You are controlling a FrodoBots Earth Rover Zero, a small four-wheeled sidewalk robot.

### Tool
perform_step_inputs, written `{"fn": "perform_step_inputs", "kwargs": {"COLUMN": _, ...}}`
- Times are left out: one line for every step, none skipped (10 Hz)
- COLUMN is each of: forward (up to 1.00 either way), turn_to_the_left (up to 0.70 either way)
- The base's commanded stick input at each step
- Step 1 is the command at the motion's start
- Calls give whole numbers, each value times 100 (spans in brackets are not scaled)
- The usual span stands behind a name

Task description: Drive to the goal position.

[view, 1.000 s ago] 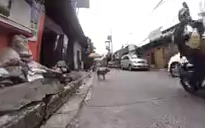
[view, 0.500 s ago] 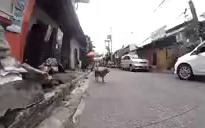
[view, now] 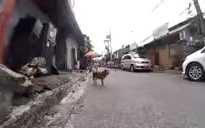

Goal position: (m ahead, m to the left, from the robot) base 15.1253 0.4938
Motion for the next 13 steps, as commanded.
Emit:
{"fn": "perform_step_inputs", "kwargs": {"forward": 100, "turn_to_the_left": 0}}
{"fn": "perform_step_inputs", "kwargs": {"forward": 100, "turn_to_the_left": 0}}
{"fn": "perform_step_inputs", "kwargs": {"forward": 100, "turn_to_the_left": 0}}
{"fn": "perform_step_inputs", "kwargs": {"forward": 57, "turn_to_the_left": 0}}
{"fn": "perform_step_inputs", "kwargs": {"forward": 0, "turn_to_the_left": 0}}
{"fn": "perform_step_inputs", "kwargs": {"forward": 0, "turn_to_the_left": 0}}
{"fn": "perform_step_inputs", "kwargs": {"forward": 0, "turn_to_the_left": 0}}
{"fn": "perform_step_inputs", "kwargs": {"forward": 0, "turn_to_the_left": 0}}
{"fn": "perform_step_inputs", "kwargs": {"forward": 0, "turn_to_the_left": 0}}
{"fn": "perform_step_inputs", "kwargs": {"forward": 0, "turn_to_the_left": 0}}
{"fn": "perform_step_inputs", "kwargs": {"forward": 0, "turn_to_the_left": 0}}
{"fn": "perform_step_inputs", "kwargs": {"forward": 0, "turn_to_the_left": 0}}
{"fn": "perform_step_inputs", "kwargs": {"forward": 0, "turn_to_the_left": 0}}
